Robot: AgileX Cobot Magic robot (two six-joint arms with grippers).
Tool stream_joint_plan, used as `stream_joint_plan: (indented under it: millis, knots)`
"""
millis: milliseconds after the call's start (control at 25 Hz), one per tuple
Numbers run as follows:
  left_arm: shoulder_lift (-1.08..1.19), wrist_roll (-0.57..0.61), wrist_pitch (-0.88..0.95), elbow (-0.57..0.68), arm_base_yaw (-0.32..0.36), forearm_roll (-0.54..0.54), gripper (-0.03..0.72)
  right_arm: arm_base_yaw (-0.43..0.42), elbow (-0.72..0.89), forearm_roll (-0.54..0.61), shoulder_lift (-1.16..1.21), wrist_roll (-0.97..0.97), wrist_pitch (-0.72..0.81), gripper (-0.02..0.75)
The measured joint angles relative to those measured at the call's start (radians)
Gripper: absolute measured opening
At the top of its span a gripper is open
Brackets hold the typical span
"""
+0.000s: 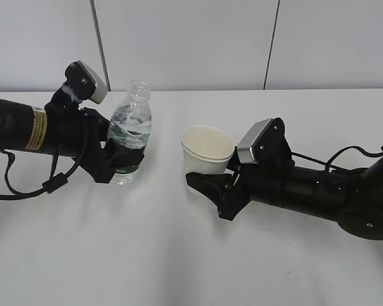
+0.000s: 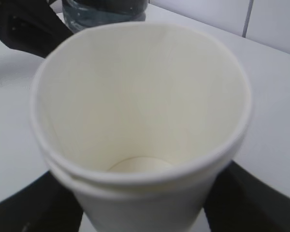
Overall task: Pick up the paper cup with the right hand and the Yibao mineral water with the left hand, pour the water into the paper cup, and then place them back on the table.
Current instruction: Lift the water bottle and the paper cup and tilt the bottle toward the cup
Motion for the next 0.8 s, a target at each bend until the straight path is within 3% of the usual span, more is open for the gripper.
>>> stream_joint_plan:
  millis: [800]
  knots:
    - [0.0,0.247,0.035,-0.001,-0.002,-0.068,0.412,0.0,-0.047,-0.13,0.0,0.08,0.025,0.521]
